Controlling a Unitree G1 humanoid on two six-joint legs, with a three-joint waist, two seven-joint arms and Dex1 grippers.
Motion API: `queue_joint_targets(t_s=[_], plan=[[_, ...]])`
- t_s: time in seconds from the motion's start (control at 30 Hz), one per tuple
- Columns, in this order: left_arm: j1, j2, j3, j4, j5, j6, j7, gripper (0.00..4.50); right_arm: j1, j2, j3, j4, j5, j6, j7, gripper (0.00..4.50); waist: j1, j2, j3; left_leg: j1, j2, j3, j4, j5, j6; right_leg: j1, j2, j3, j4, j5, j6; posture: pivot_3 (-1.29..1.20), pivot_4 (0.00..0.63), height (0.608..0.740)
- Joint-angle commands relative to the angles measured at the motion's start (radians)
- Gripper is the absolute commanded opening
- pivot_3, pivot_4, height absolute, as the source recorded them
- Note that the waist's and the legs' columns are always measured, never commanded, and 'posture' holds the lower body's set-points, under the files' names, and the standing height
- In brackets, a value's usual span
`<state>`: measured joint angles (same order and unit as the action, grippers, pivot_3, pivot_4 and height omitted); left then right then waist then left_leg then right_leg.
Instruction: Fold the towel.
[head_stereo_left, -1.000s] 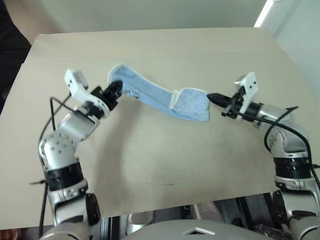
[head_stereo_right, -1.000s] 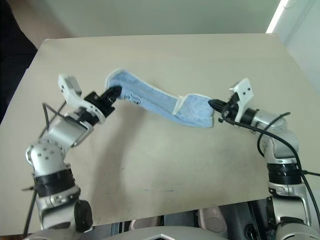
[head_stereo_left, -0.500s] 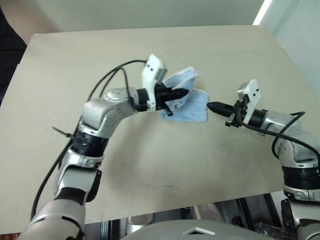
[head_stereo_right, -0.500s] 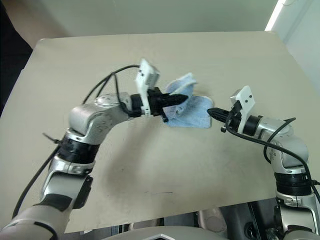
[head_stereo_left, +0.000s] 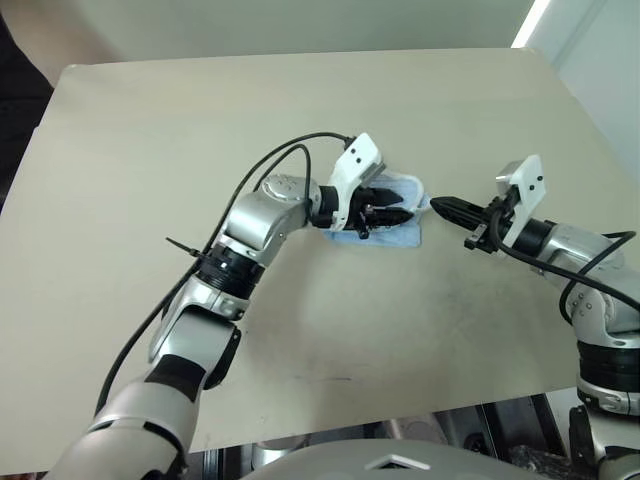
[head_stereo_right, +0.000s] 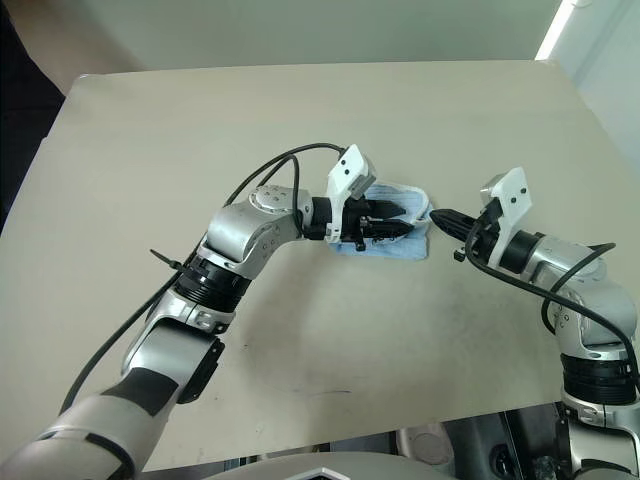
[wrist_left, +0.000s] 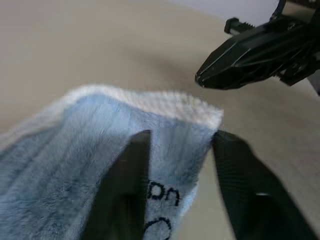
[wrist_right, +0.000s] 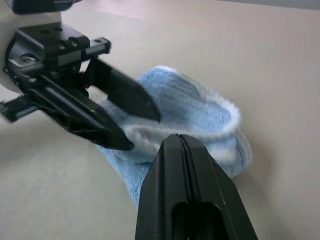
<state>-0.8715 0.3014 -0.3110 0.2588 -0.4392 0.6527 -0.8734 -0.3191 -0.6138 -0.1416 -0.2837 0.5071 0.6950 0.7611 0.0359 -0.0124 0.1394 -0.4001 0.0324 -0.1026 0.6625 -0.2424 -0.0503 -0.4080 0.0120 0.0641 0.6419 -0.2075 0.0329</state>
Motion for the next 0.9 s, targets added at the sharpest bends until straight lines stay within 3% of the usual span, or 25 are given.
queue_joint_targets(t_s=[0.03,0.13,0.3,0.43,0.77,0.9], plan=[[-0.010,-0.002,0.072,-0.068,-0.045,0.037,-0.025,3.46,-0.010,-0.024,-0.031,-0.021,0.009,-0.009,-0.009,0.00,0.000,0.000,0.000,0.000,0.000,0.000,0.001,-0.002,0.001,0.000,0.000,0.000,0.000,0.000,0.000,0.00,0.150,0.740],[0.005,0.006,0.103,-0.100,-0.033,0.028,-0.019,4.49,-0.039,-0.024,-0.031,0.001,0.002,-0.021,-0.021,0.00,0.000,0.000,0.000,0.000,0.000,0.000,0.003,-0.004,0.003,0.000,0.000,0.002,0.000,0.001,0.002,0.00,0.150,0.740],[0.031,0.075,0.171,-0.088,0.012,-0.070,-0.024,4.49,-0.110,-0.016,-0.013,0.010,0.009,-0.017,-0.032,0.00,-0.002,0.000,0.000,0.000,0.000,0.001,0.004,-0.006,0.007,0.000,0.000,0.004,0.000,0.003,0.003,0.00,0.150,0.740],[0.046,0.098,0.192,-0.003,0.046,-0.150,-0.046,3.65,-0.165,0.012,0.053,0.038,-0.014,-0.023,-0.030,0.00,-0.003,0.001,0.000,0.001,0.000,0.000,0.004,-0.008,0.012,-0.001,0.001,0.004,0.001,0.003,0.001,0.00,0.150,0.740],[0.055,0.000,0.115,0.212,0.192,-0.275,-0.040,0.04,-0.269,0.125,0.250,0.384,-0.197,-0.182,-0.020,0.00,0.003,0.002,-0.001,-0.002,0.000,0.000,0.005,-0.009,0.015,-0.004,-0.002,0.004,0.001,0.007,0.001,0.00,0.150,0.740],[0.050,-0.025,0.096,0.296,0.242,-0.306,-0.038,0.04,-0.268,0.144,0.297,0.527,-0.273,-0.242,-0.013,0.00,0.002,0.002,-0.001,-0.004,0.000,0.000,0.003,-0.009,0.016,-0.009,-0.002,0.004,0.002,0.008,-0.001,0.00,0.150,0.740]])
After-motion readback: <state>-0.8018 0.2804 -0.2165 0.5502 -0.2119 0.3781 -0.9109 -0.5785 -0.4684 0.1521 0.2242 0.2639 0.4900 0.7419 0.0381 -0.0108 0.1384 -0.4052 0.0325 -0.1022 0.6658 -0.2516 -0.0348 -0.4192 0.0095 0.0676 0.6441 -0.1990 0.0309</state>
